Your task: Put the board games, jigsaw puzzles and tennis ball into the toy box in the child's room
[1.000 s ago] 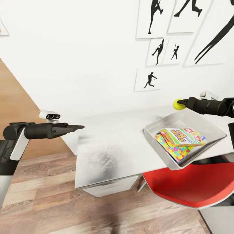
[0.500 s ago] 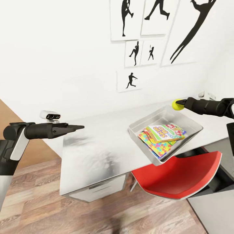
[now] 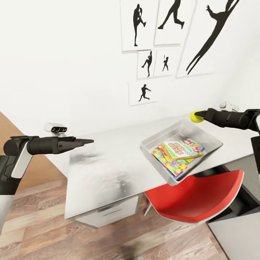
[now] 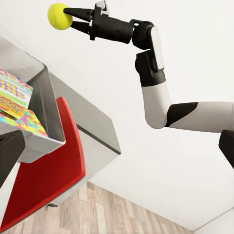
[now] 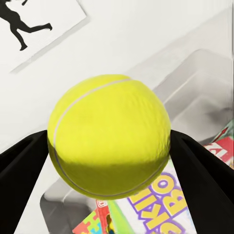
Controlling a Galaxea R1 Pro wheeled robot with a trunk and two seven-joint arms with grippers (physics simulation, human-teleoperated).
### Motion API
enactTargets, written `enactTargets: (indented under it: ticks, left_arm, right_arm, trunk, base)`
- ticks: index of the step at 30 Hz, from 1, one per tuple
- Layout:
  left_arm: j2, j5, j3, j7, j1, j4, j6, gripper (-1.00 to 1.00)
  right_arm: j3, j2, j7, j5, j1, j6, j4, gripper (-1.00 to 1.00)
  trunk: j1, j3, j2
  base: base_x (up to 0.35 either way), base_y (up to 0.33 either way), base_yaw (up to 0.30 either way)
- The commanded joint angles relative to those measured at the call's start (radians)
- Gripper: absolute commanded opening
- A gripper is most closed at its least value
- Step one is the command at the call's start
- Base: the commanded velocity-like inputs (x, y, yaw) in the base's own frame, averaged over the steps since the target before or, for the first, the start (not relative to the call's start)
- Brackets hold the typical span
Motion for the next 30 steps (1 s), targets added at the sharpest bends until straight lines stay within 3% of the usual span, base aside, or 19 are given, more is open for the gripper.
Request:
enactTargets:
  ticks: [1,8,30]
  left_arm:
    - [0.001,0.003,-0.002,-0.002,-0.001,0.0,0.011,1.0]
    - [0.001,0.003,-0.02,-0.002,-0.001,0.0,0.011,1.0]
    - [-0.001,0.002,-0.028,-0.001,-0.001,-0.002,0.011,1.0]
  right_arm:
    - [0.002,-0.001,-0.011,-0.009,-0.001,0.001,0.0,-1.0]
    - [0.002,-0.001,-0.011,-0.009,-0.001,0.001,0.0,-1.0]
    - [0.002,-0.001,-0.011,-0.009,0.007,0.001,0.0,-1.0]
  trunk:
    - [0.001,0.0,-0.002]
    - [0.001,0.011,-0.002]
    - [0.001,0.048,-0.002]
  base:
    - [0.0,-0.206,0.0]
    - [0.0,-0.223,0.0]
    - [0.085,-0.059,0.0]
